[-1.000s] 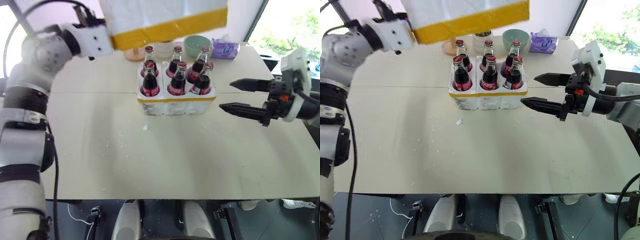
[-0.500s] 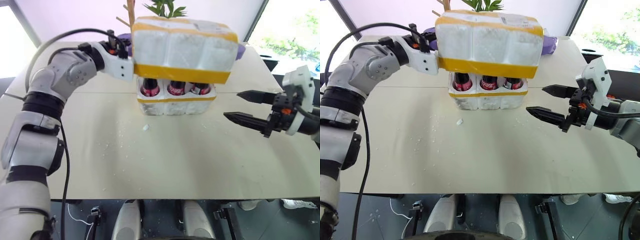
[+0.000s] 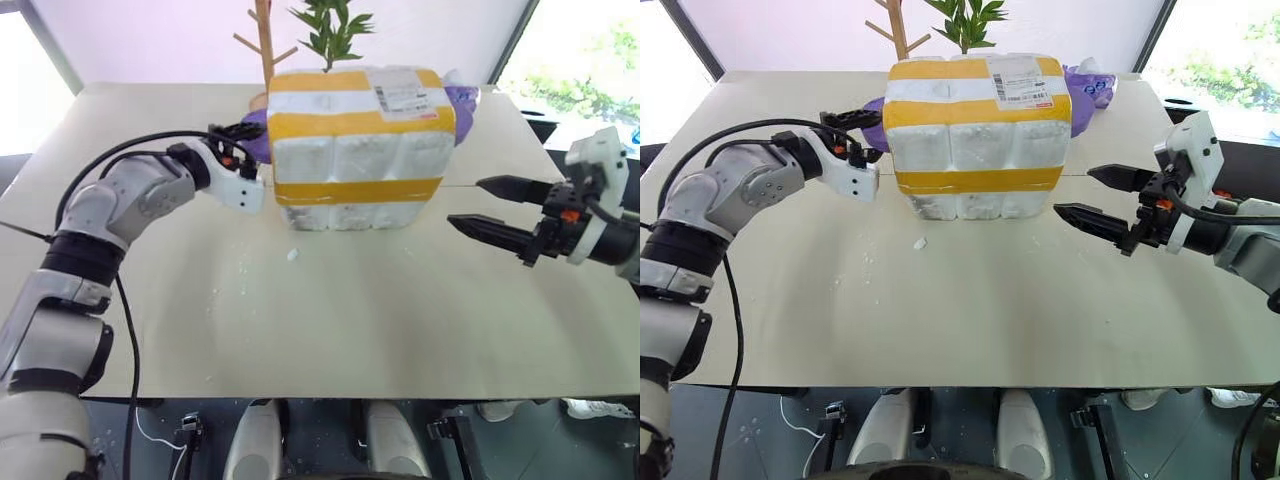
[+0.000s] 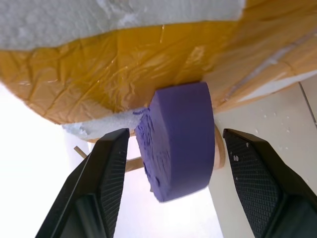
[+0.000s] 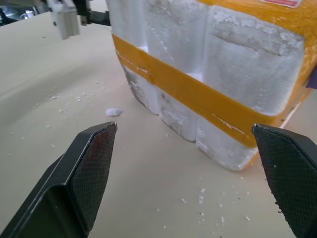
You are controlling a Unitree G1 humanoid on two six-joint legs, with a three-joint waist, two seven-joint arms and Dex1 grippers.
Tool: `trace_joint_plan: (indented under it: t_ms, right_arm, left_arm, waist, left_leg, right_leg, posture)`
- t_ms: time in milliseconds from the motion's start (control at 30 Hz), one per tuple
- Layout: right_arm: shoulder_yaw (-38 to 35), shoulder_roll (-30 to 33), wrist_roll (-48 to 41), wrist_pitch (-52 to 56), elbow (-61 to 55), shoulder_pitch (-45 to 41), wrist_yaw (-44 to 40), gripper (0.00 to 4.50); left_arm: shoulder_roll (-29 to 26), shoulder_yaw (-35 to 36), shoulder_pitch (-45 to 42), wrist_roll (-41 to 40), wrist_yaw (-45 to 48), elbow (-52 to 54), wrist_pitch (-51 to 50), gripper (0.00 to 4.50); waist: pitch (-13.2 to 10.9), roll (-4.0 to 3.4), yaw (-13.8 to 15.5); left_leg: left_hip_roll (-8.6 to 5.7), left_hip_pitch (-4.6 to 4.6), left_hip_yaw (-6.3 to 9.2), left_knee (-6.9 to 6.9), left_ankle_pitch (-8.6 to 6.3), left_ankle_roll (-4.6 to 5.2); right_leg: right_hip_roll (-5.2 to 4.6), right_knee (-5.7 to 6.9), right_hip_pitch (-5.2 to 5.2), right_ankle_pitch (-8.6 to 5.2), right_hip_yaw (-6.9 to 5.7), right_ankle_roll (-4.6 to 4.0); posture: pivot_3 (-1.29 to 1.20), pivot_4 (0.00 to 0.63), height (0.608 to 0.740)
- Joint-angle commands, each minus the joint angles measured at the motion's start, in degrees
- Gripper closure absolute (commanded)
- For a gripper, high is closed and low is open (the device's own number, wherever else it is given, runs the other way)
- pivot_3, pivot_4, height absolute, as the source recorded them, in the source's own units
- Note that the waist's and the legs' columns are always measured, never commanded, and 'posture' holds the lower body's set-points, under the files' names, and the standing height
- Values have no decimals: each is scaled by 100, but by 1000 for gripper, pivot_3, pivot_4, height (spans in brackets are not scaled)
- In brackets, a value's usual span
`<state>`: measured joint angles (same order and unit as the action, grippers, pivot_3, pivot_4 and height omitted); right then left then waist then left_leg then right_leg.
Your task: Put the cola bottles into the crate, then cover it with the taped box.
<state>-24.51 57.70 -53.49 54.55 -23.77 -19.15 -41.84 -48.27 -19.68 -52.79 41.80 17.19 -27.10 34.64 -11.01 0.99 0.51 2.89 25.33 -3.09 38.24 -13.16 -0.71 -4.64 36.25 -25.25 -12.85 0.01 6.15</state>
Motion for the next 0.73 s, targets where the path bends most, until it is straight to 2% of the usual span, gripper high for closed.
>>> trace_joint_plan:
  t_ms: [33,133,200,233,300,367,433,567,733]
  right_arm:
    - [-72,-5,39,-131,-14,-39,-12,0]
    - [-133,-9,108,-155,-13,154,-57,0]
    - [-165,2,169,-201,2,278,-108,0]
    - [-181,5,196,-226,36,326,-132,0]
    - [-168,16,310,-321,157,377,-196,0]
    - [-118,18,410,-413,291,355,-253,0]
    - [-5,18,527,-525,450,247,-312,0]
    - [129,-15,631,-679,597,11,-387,0]
    - [176,-36,655,-728,816,-247,-459,0]
  left_arm:
    - [-424,642,550,-858,258,559,86,1220]
    - [-664,1249,1539,-2341,1005,1161,-213,1220]
    - [-685,1639,2111,-3355,1610,1562,-862,1220]
    - [-670,1833,2414,-4042,2072,1798,-1541,1220]
    - [-654,2328,2939,-5976,3013,2403,-3584,1220]
    - [-765,2767,3054,-7510,3498,2743,-5621,1220]
    - [-920,3178,2868,-8448,3857,2615,-6880,1220]
    - [-1166,3559,2467,-9098,4397,2287,-7859,1220]
    - [-1350,3524,2220,-8882,4636,2213,-8033,1220]
  waist:
    - [0,-1,-15]
    - [1,-2,-19]
    - [1,-3,-12]
    - [1,-3,1]
    - [2,-3,9]
    - [2,-2,16]
    - [2,-1,17]
    - [3,-1,-1]
    - [3,-1,-9]
  left_leg:
    - [1,-1,0,0,0,0]
    - [3,-4,0,-2,0,0]
    - [4,-3,0,-1,0,0]
    - [4,-4,0,0,0,0]
    - [4,-5,1,3,0,-1]
    - [4,-6,4,6,1,-2]
    - [3,-8,10,9,2,-2]
    - [2,-15,10,8,2,-2]
    - [2,-25,9,0,1,-2]
  right_leg:
    - [0,1,0,0,0,0]
    - [-1,5,0,0,0,-1]
    - [-2,5,0,0,0,-2]
    - [-2,5,3,0,-1,-2]
    - [-2,5,6,-1,-1,-3]
    - [-2,4,11,-1,-1,-3]
    - [-1,3,16,-2,-3,-4]
    - [2,2,19,-2,-4,-3]
    - [5,1,25,-3,-3,-4]
  posture:
    - [0,150,740]
    - [0,150,740]
    - [0,150,740]
    - [0,150,740]
    - [0,150,740]
    - [0,150,740]
    - [0,150,740]
    - [0,150,740]
    - [0,150,740]
